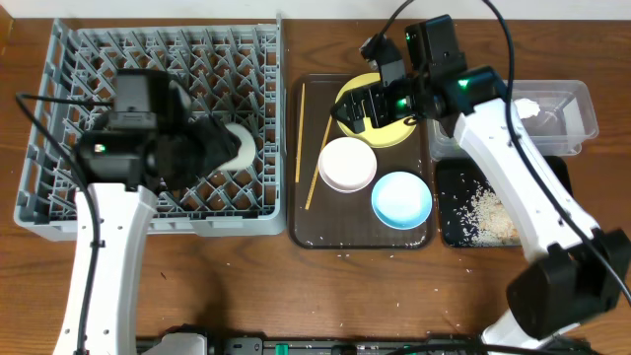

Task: Sort waste into correct bins and load items into the dishwasher
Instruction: 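Place the white cup into the dish rack with the left gripper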

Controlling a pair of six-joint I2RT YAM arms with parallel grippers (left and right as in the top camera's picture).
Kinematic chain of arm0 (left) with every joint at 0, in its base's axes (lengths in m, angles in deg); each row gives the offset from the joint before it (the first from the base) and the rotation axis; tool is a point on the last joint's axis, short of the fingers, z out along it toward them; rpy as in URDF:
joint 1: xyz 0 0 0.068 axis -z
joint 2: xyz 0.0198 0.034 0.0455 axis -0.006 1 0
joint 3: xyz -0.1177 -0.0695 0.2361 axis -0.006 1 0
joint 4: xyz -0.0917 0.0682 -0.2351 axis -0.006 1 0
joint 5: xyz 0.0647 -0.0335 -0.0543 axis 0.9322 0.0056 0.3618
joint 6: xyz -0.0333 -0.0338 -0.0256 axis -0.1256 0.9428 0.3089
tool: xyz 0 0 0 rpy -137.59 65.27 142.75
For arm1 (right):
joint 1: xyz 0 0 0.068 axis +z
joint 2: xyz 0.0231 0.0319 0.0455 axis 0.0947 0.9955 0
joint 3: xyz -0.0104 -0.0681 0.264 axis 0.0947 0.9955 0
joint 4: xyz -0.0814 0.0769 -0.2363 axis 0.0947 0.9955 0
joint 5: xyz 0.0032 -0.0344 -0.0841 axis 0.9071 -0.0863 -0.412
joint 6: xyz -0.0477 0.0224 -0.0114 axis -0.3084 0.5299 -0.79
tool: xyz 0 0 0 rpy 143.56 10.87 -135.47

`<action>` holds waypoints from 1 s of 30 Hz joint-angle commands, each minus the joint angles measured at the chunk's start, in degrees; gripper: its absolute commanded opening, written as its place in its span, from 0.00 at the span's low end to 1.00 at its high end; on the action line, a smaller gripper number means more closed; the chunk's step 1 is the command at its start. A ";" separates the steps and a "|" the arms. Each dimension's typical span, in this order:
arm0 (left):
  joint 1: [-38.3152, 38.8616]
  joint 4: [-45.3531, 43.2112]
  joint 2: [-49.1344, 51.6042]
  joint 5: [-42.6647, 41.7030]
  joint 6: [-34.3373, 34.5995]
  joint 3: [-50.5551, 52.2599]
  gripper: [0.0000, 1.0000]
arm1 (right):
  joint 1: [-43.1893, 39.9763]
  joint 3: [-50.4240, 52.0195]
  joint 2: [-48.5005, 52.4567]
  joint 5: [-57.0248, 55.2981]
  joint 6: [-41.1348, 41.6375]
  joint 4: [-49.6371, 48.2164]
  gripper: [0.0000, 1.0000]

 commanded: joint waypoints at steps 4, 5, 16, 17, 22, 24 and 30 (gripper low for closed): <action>6.05 4.46 3.87 12.61 -0.09 -0.33 0.26 | 0.61 -0.87 -0.61 -9.62 -1.88 1.68 0.99; 6.71 4.63 4.85 12.63 -0.09 -0.33 0.27 | 0.61 -0.87 -0.61 -9.64 -1.90 1.77 0.99; 9.33 4.76 17.31 11.52 -0.09 -0.28 0.27 | 0.57 -0.87 -0.61 -9.66 -1.92 3.23 0.99; 9.33 4.68 18.45 11.08 -0.11 -0.28 0.27 | 0.57 -0.87 -0.61 -9.66 -1.92 3.23 0.99; 9.33 4.37 22.56 11.06 -0.09 -0.28 0.44 | 0.57 -0.87 -0.61 -9.64 -1.92 3.23 0.99; 9.33 4.39 23.63 10.84 -0.09 -0.28 0.54 | 0.57 -0.87 -0.61 -9.64 -1.92 3.26 0.99; 9.31 4.39 24.04 9.31 -0.11 -0.28 0.72 | 0.57 -0.87 -0.61 -9.64 -1.92 3.48 0.99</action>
